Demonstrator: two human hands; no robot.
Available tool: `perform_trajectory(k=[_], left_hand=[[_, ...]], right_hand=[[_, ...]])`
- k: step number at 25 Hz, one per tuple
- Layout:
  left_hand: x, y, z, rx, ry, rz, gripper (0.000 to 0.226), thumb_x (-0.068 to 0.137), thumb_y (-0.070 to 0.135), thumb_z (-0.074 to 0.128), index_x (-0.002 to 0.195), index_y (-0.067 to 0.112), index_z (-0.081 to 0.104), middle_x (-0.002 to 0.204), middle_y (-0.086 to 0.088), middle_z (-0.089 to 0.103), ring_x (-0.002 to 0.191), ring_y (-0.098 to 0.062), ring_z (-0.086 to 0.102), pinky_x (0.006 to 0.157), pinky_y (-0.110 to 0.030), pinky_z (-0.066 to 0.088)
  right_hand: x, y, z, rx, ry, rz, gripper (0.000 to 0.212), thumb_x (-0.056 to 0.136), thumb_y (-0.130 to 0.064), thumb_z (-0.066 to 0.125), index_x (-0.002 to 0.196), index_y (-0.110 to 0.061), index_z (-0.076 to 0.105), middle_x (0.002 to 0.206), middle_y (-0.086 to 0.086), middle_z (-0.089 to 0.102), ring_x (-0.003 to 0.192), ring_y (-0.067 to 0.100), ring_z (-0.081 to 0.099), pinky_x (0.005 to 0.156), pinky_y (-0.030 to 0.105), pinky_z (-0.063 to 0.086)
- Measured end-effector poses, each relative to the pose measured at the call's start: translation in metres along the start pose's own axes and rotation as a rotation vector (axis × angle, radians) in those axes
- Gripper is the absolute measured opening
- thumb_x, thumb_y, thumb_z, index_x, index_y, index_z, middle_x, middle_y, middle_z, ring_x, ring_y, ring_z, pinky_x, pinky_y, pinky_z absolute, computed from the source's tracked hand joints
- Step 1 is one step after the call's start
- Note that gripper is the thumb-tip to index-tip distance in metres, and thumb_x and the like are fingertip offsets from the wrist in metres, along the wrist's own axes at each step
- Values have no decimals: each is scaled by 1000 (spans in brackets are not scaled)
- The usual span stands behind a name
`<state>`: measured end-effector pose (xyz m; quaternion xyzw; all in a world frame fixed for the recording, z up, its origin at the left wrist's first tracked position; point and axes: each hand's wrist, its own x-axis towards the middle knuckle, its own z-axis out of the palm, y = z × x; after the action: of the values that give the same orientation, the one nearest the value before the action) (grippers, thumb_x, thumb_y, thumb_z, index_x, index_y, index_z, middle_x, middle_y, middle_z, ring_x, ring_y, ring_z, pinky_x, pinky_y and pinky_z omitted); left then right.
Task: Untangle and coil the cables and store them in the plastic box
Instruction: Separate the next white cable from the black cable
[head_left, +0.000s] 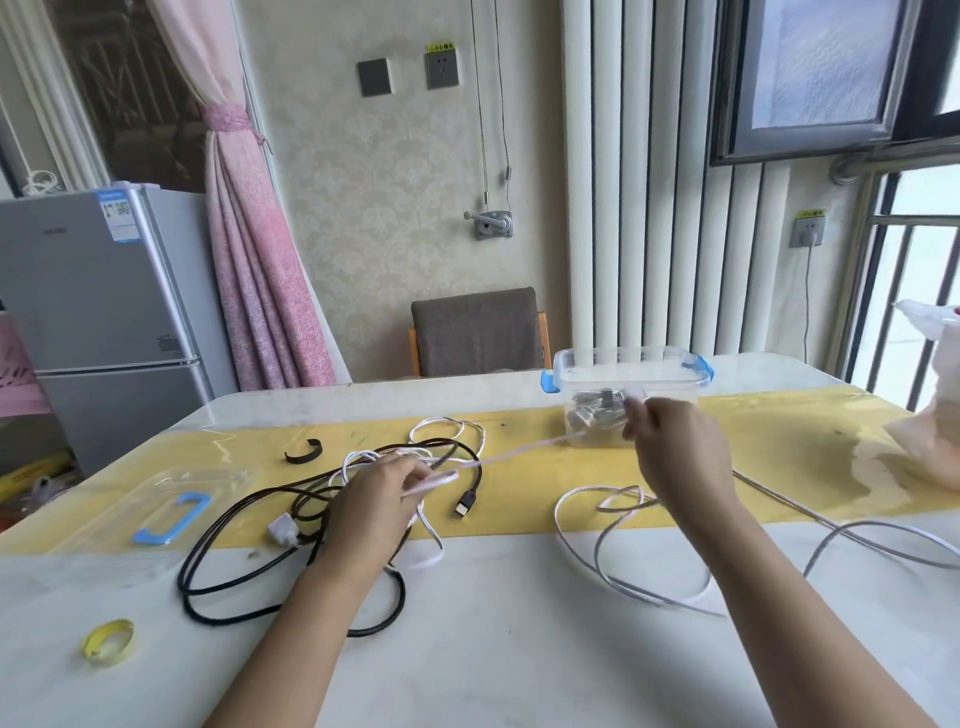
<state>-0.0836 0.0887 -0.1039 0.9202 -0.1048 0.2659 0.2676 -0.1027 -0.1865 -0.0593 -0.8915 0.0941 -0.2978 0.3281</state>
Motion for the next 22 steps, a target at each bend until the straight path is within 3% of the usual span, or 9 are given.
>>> perform_trajectory(k=[2,4,7,9,12,15,19,20,22], left_hand=[[-5,7,8,34,-106,-34,7,81,20,71,80,25,66,75,16,63,73,-6,60,66,-25,48],[-10,15,14,42,-124,-42,16,81,14,69,74,26,61,70,15,61,68,-7,57,61,-24,43],[-13,23,22,20,-79,-1,38,78,4,66,59,28,44,62,11,52,62,-12,51,57,-28,37],[-14,28,26,10,-17,70,54,74,-3,66,54,33,31,63,12,43,61,-13,47,56,-28,36],[-19,36,32,-66,-77,131,53,75,-5,65,57,34,34,78,11,45,67,-2,52,66,-24,47],[-27,47,33,-356,-344,51,21,83,15,66,66,26,62,99,8,60,80,-5,64,72,-19,52],[-21,37,34,-295,-280,-51,14,88,27,59,90,20,72,83,6,71,79,-9,67,78,-34,54],[-20,36,35,-242,-286,-63,22,86,23,65,107,19,68,94,7,69,86,-6,65,84,-30,52],[-18,33,37,-148,-327,-79,66,77,26,75,137,20,47,131,4,55,116,-7,53,97,-18,39]], right_hand=[[-4,8,11,-460,-175,-59,26,92,-11,42,107,-10,64,112,13,59,105,31,52,80,33,40],[-14,3,26,-636,-322,-247,42,86,-10,46,126,-15,56,134,10,45,126,30,37,108,40,27],[-35,-19,50,-370,-381,-506,52,85,-15,39,137,-17,45,144,5,38,141,26,17,116,45,-1],[-50,-29,63,-157,-457,-544,45,88,-30,27,123,-15,53,128,7,53,130,26,35,118,46,5],[-59,-29,70,4,-583,-390,35,98,-39,29,89,-12,50,87,8,57,82,31,48,91,41,40],[-47,-21,68,-187,-493,-363,27,93,-33,51,100,-8,57,102,10,60,97,30,55,78,35,39],[-37,-14,64,-209,-491,-347,23,80,-24,69,99,-15,61,104,3,60,96,25,56,67,30,33],[-38,-15,63,-203,-479,-373,22,78,-23,71,96,-17,61,101,1,59,94,24,56,65,29,30],[-44,-21,64,-194,-444,-463,19,75,-16,71,86,-21,56,96,-1,58,92,23,55,64,29,28]])
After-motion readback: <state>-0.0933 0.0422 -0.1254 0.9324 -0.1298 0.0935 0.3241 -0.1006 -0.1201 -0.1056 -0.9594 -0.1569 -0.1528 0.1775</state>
